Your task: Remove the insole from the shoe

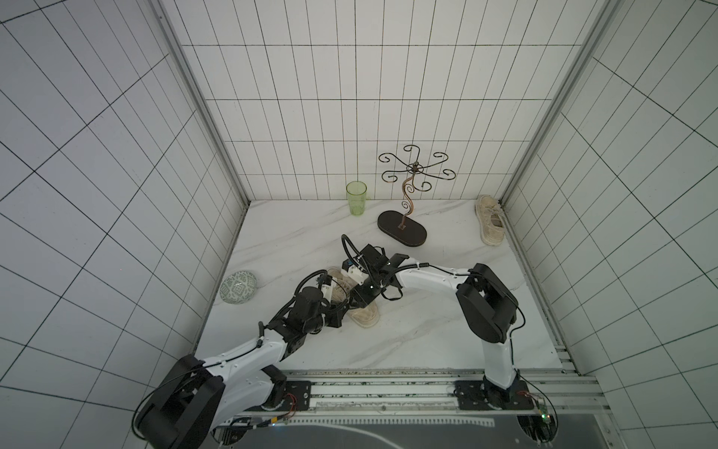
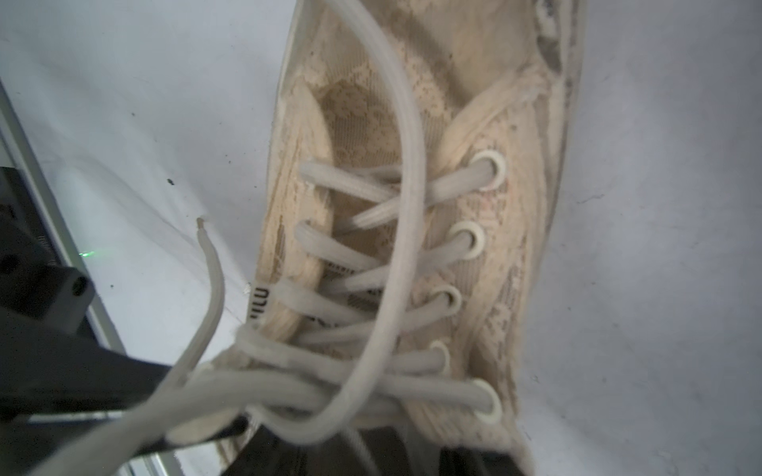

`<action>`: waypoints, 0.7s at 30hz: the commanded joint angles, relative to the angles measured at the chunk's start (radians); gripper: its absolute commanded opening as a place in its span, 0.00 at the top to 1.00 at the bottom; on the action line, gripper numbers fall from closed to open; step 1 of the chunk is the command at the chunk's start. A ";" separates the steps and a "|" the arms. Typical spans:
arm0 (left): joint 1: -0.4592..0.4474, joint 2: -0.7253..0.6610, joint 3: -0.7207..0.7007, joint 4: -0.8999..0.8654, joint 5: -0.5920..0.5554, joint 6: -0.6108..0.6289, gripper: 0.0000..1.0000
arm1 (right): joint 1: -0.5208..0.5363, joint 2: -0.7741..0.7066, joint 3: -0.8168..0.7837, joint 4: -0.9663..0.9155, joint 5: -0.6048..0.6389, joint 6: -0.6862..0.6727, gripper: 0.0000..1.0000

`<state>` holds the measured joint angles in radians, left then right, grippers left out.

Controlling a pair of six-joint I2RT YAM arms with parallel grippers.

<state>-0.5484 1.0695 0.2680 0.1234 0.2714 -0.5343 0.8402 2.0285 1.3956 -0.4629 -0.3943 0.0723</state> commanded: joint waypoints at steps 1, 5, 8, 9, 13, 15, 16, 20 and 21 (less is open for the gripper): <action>0.008 0.006 -0.024 -0.068 -0.001 0.007 1.00 | -0.031 0.183 -0.113 -0.106 -0.051 -0.045 0.51; 0.011 0.007 -0.023 -0.067 -0.002 0.007 1.00 | -0.042 0.185 -0.123 -0.077 -0.177 -0.040 0.51; 0.013 0.007 -0.024 -0.067 -0.001 0.007 1.00 | -0.054 0.180 -0.133 -0.034 -0.253 -0.018 0.52; 0.014 0.007 -0.024 -0.067 -0.002 0.007 1.00 | -0.059 0.177 -0.135 -0.026 -0.268 -0.010 0.52; 0.016 0.009 -0.024 -0.067 -0.001 0.007 1.00 | -0.080 0.149 -0.149 0.029 -0.330 0.027 0.53; 0.017 0.010 -0.024 -0.066 -0.001 0.007 1.00 | -0.095 0.137 -0.156 0.054 -0.358 0.045 0.54; 0.016 0.010 -0.024 -0.066 0.000 0.007 1.00 | -0.101 0.135 -0.157 0.064 -0.371 0.051 0.54; 0.021 0.016 -0.023 -0.064 -0.001 0.007 1.00 | -0.100 0.150 -0.155 0.078 -0.404 0.066 0.57; 0.019 0.015 -0.023 -0.064 0.000 0.007 1.00 | -0.096 0.158 -0.150 0.067 -0.390 0.063 0.58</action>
<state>-0.5400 1.0752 0.2680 0.1242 0.2867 -0.5343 0.7189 2.0537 1.3209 -0.2943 -0.8635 0.1349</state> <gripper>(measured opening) 0.048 0.420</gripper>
